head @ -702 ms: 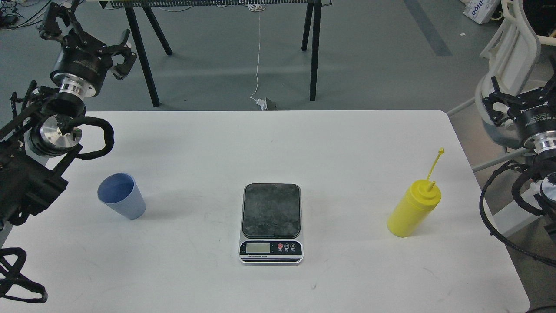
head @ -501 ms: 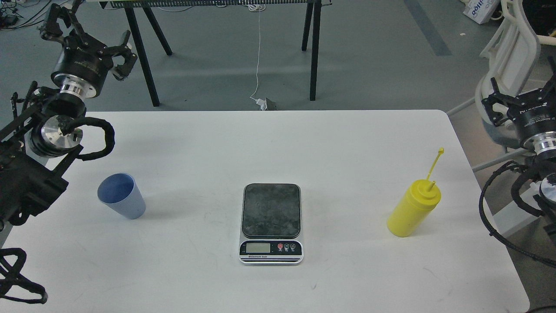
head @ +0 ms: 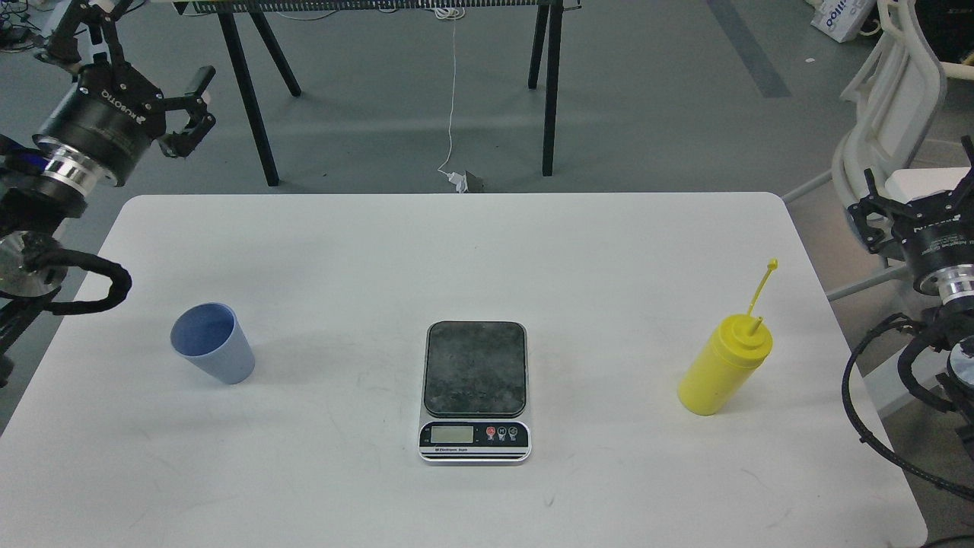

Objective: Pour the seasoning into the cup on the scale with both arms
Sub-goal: 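Reach the left gripper down to the light blue cup and grasp it, then lift the blue cup with the left gripper and carry it onto the scale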

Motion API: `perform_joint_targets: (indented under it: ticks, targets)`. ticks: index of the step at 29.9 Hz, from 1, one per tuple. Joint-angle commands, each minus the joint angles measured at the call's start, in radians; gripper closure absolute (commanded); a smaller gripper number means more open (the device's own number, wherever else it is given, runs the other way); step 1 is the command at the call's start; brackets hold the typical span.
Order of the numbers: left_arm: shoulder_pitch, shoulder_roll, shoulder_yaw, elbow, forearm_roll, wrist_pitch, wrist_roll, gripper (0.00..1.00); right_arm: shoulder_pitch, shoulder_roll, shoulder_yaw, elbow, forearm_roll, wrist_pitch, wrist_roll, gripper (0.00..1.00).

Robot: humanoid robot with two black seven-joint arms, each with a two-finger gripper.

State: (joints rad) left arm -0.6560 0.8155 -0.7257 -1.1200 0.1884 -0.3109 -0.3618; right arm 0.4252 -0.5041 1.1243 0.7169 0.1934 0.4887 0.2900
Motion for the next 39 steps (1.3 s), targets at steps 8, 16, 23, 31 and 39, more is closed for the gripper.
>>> perform_joint_targets:
  ticks: [8, 16, 23, 31, 39]
  targets:
    - [0.096, 0.284, 0.011, -0.159, 0.537, 0.009, -0.005, 0.03, -0.065, -0.002, 0.025, 0.003, 0.0, 0.0, 0.0, 0.0]
    - [0.096, 0.314, 0.081, -0.195, 0.932, 0.105, -0.005, 0.06, -0.072, -0.008, 0.04, 0.033, -0.002, 0.0, 0.0, 0.0]
    - [0.099, 0.304, 0.236, -0.185, 1.429, 0.337, -0.003, 0.07, -0.086, -0.014, 0.04, 0.033, -0.002, 0.0, 0.0, 0.01]
    - [0.095, 0.262, 0.433, -0.097, 1.691, 0.466, -0.005, 0.24, -0.091, -0.016, 0.061, 0.032, -0.002, 0.0, 0.0, 0.0]
    - [0.095, 0.185, 0.477, 0.022, 1.689, 0.464, -0.005, 0.47, -0.091, -0.027, 0.066, 0.029, -0.002, 0.0, 0.0, 0.0]
